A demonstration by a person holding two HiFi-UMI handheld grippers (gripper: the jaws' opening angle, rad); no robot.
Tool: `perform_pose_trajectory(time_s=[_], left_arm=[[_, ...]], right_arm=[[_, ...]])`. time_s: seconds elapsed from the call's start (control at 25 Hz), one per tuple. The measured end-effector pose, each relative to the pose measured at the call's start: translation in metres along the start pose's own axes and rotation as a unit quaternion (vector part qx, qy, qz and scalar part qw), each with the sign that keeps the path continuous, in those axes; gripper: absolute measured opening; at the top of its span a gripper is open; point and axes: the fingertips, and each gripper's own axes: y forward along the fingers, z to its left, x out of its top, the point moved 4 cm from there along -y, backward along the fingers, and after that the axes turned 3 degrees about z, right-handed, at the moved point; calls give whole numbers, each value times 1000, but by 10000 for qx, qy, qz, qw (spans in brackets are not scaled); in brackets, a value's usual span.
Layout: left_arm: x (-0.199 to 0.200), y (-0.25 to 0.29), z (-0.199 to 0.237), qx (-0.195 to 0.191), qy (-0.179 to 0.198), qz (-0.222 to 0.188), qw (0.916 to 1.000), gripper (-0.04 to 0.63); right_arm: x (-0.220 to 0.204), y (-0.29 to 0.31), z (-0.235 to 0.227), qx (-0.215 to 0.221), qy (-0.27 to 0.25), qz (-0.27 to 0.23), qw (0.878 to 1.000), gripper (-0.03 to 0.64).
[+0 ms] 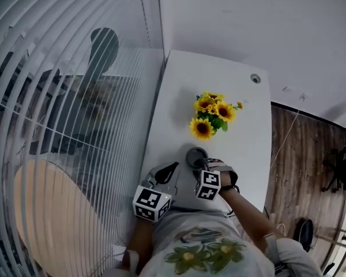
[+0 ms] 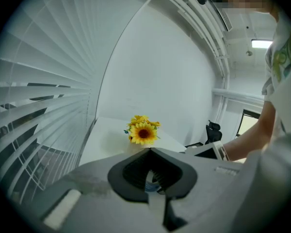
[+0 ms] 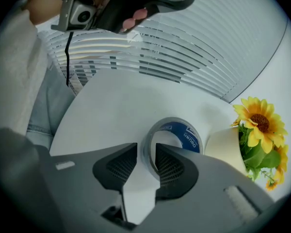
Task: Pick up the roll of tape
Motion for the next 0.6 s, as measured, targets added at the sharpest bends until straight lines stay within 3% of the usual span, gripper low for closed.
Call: perform_pose_trajectory(time_s=[0.08, 0.6], left_arm=[[-1, 3, 0, -6, 12, 1, 10000, 6], [0, 5, -3, 80, 8, -26, 10000, 6]], right_arm=[[-1, 2, -2, -12, -2, 13, 10000, 96], [-4, 3, 1, 130, -144, -35, 9998, 65]])
